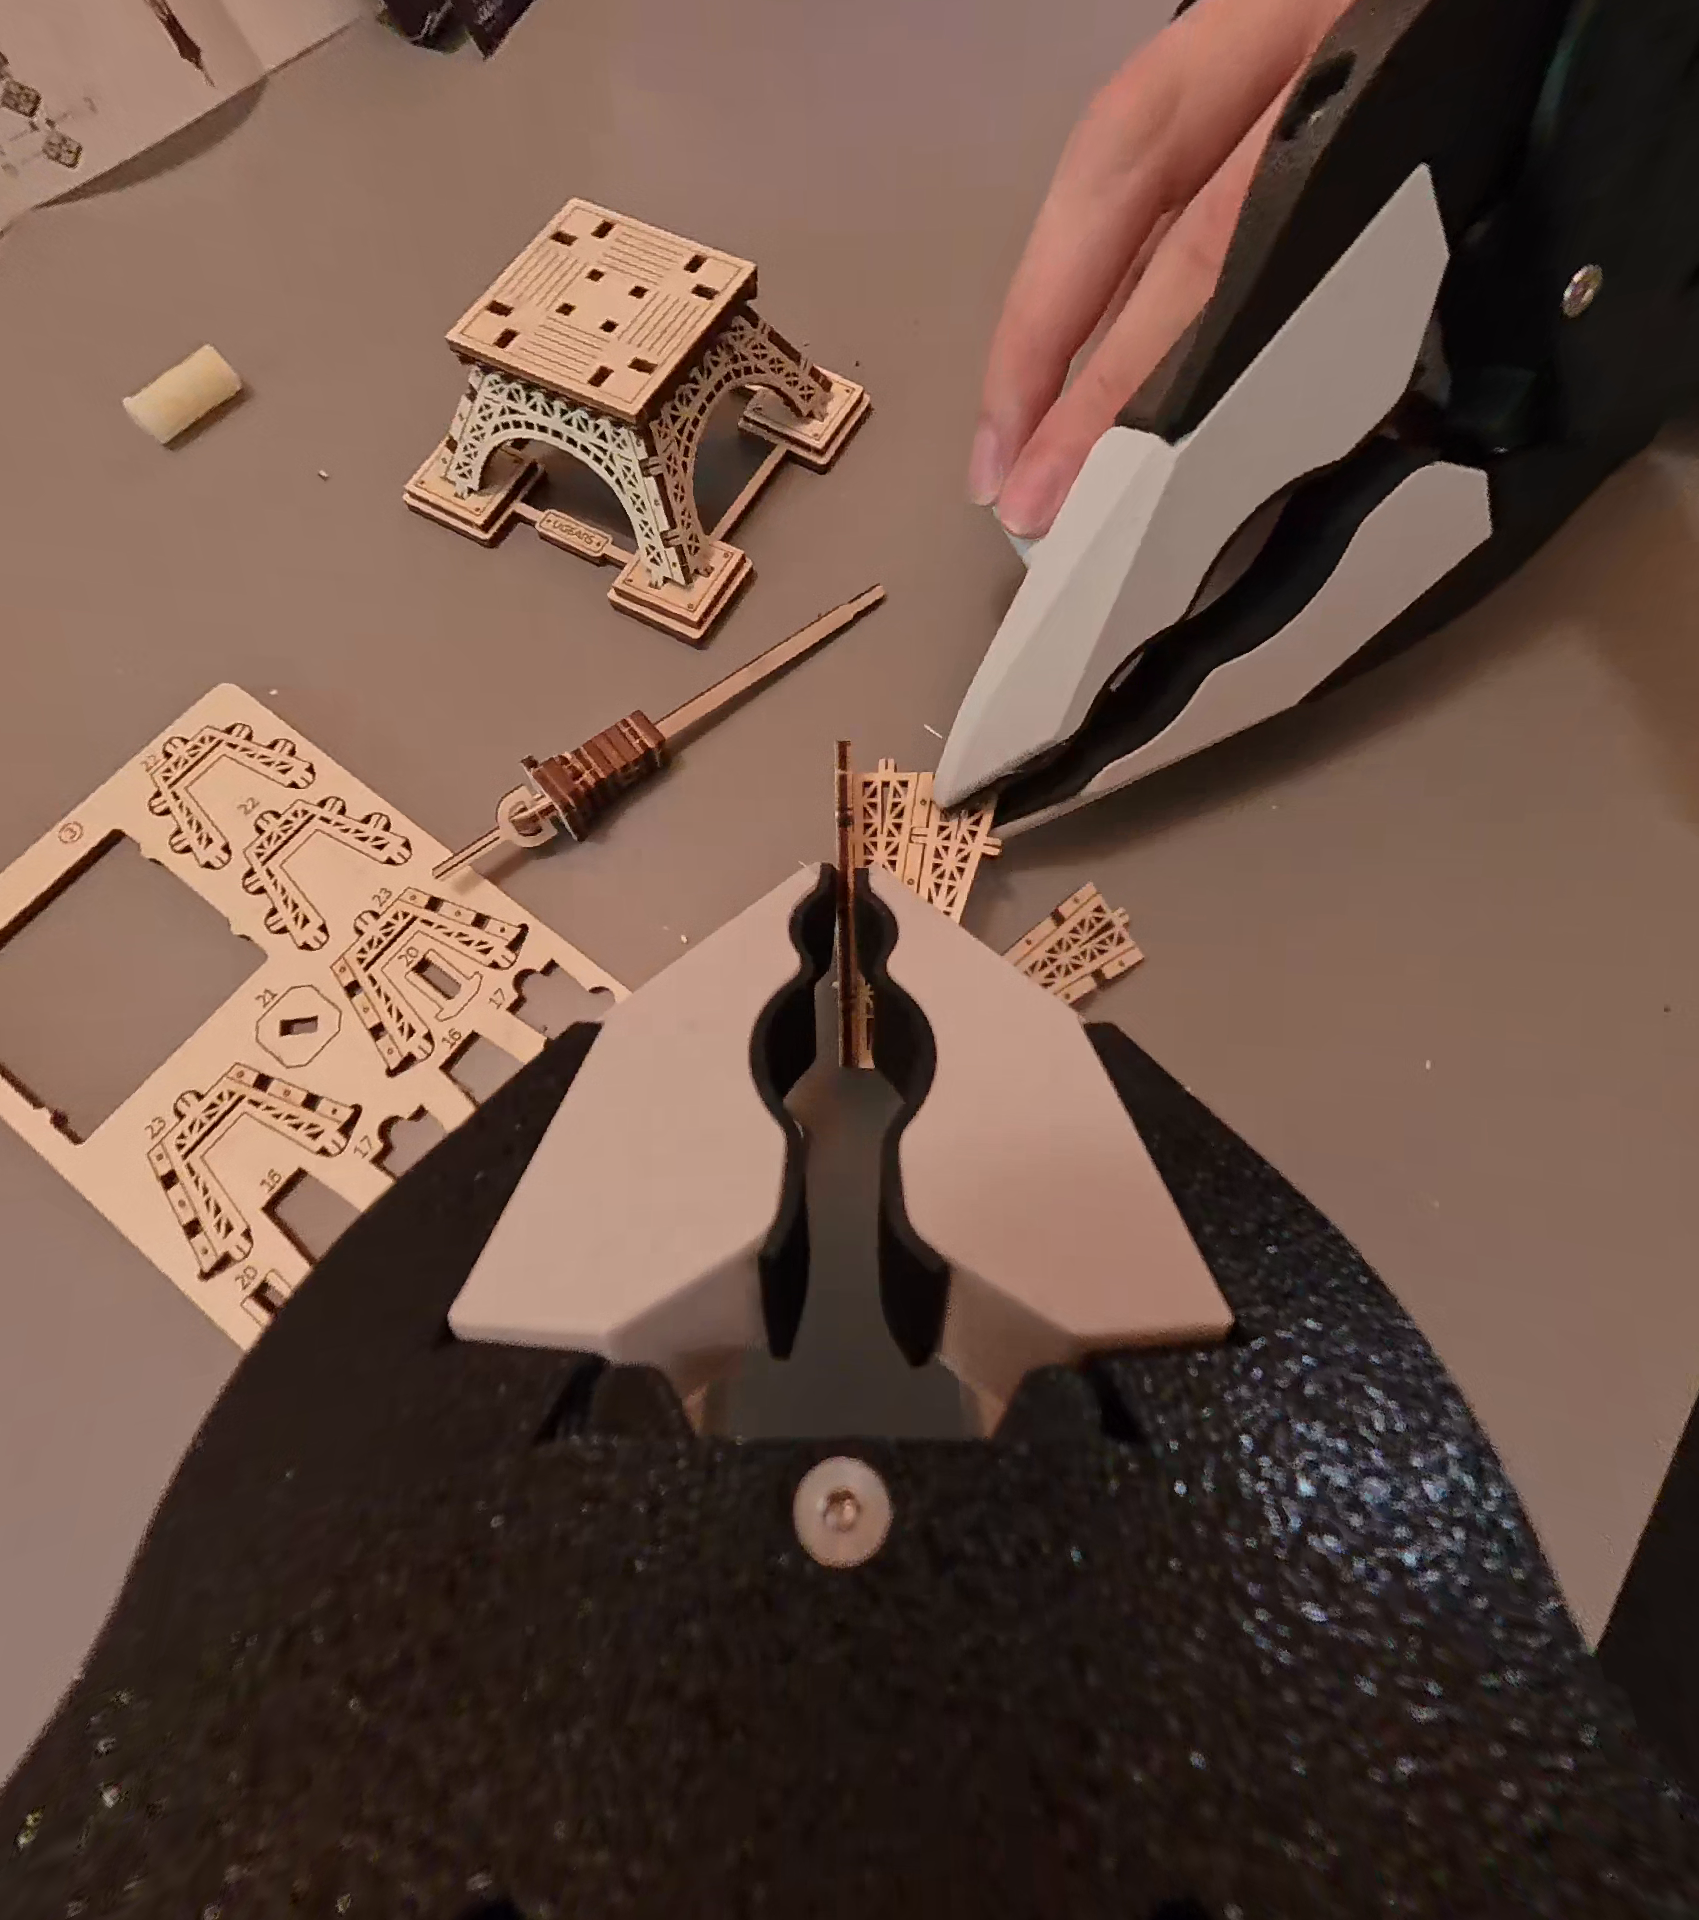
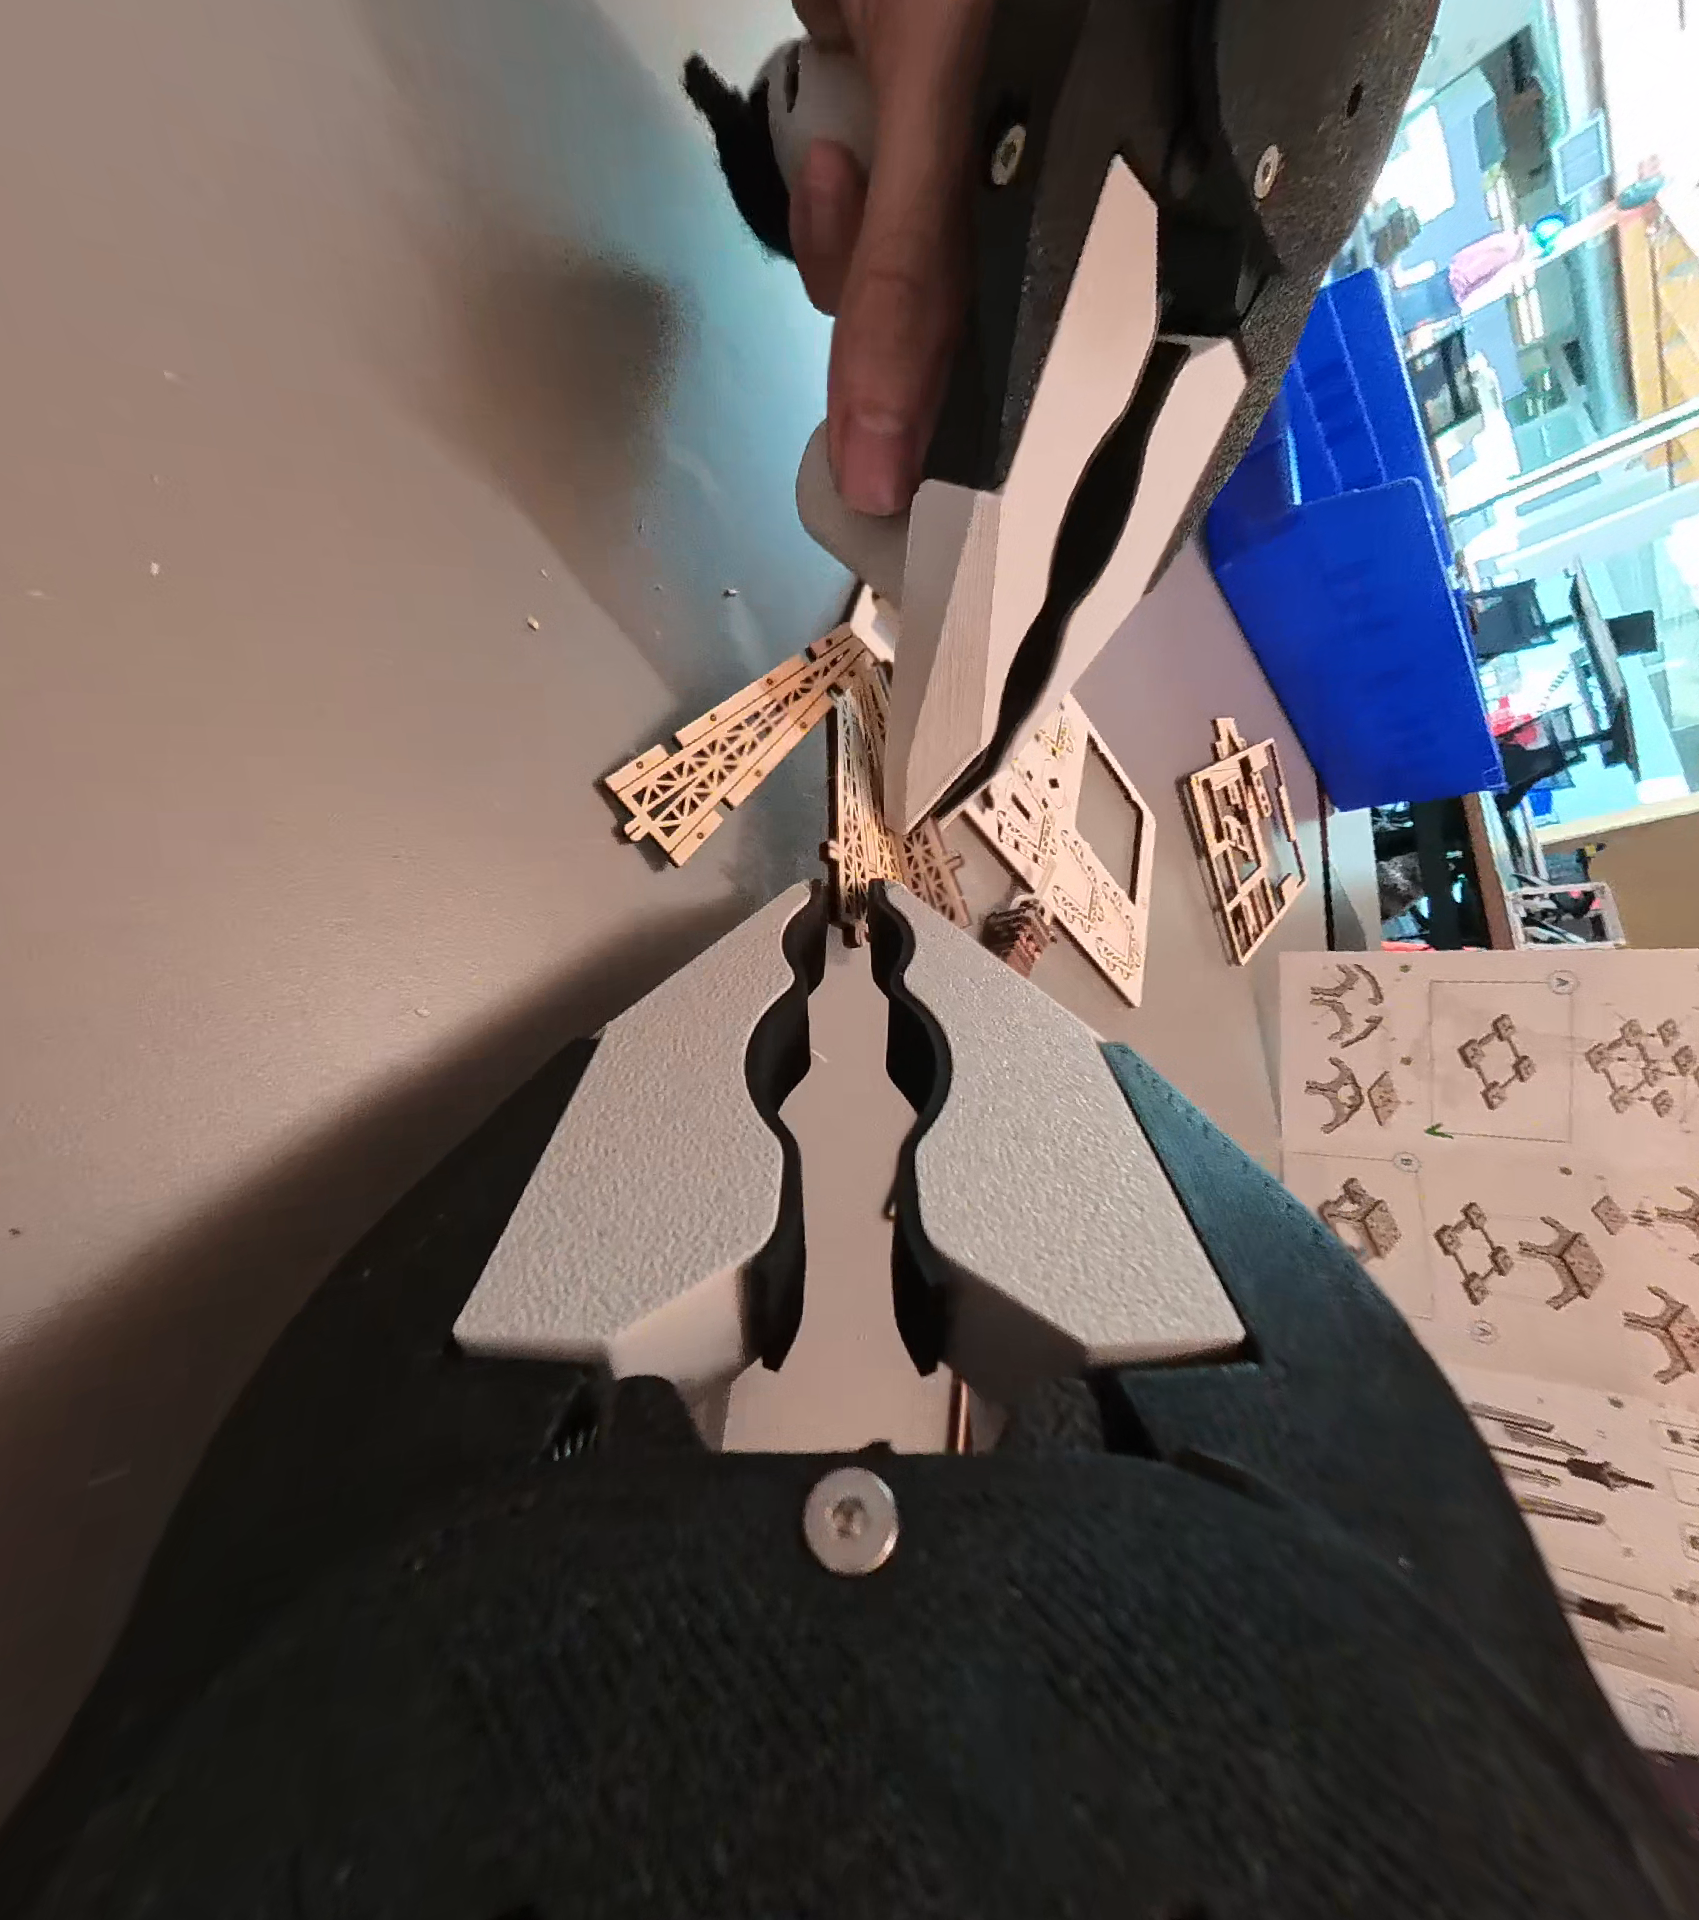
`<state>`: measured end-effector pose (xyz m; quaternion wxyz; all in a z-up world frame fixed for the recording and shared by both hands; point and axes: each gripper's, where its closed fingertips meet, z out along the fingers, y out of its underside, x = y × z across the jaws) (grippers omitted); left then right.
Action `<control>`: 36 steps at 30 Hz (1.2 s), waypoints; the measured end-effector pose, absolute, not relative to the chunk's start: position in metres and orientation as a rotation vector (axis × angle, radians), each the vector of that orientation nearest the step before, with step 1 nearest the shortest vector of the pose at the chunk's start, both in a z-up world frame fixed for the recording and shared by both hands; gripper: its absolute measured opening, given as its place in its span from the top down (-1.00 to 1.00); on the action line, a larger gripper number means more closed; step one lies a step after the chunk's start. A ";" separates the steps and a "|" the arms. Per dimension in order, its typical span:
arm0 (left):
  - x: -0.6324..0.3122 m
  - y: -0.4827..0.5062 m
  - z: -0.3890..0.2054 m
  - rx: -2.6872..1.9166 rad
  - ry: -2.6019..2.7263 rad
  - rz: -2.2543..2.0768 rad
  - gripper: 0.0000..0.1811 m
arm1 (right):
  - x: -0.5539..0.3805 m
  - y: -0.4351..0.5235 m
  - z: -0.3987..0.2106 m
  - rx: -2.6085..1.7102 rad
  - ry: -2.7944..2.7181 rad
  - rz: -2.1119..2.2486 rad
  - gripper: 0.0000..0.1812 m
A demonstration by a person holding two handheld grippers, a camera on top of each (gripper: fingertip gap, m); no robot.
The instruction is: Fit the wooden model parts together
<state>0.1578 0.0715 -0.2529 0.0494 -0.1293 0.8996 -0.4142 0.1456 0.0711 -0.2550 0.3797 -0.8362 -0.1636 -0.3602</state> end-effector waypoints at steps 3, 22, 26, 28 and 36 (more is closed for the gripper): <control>0.158 0.070 -0.257 -0.333 2.733 -1.241 0.99 | 0.146 0.069 -0.259 -2.157 -0.421 -0.913 0.93; 0.108 0.083 -0.261 0.533 2.394 -0.740 0.79 | 0.118 0.068 -0.264 -2.397 -0.428 -0.872 0.93; 0.104 0.082 -0.265 0.663 2.295 -0.559 0.92 | 0.114 0.068 -0.264 -2.373 -0.387 -0.859 0.93; 0.105 0.081 -0.265 0.681 2.237 -0.510 0.93 | 0.114 0.066 -0.263 -2.369 -0.365 -0.828 0.92; 0.101 0.085 -0.258 0.501 2.264 -0.640 0.99 | 0.111 0.067 -0.263 -2.358 -0.410 -0.855 0.94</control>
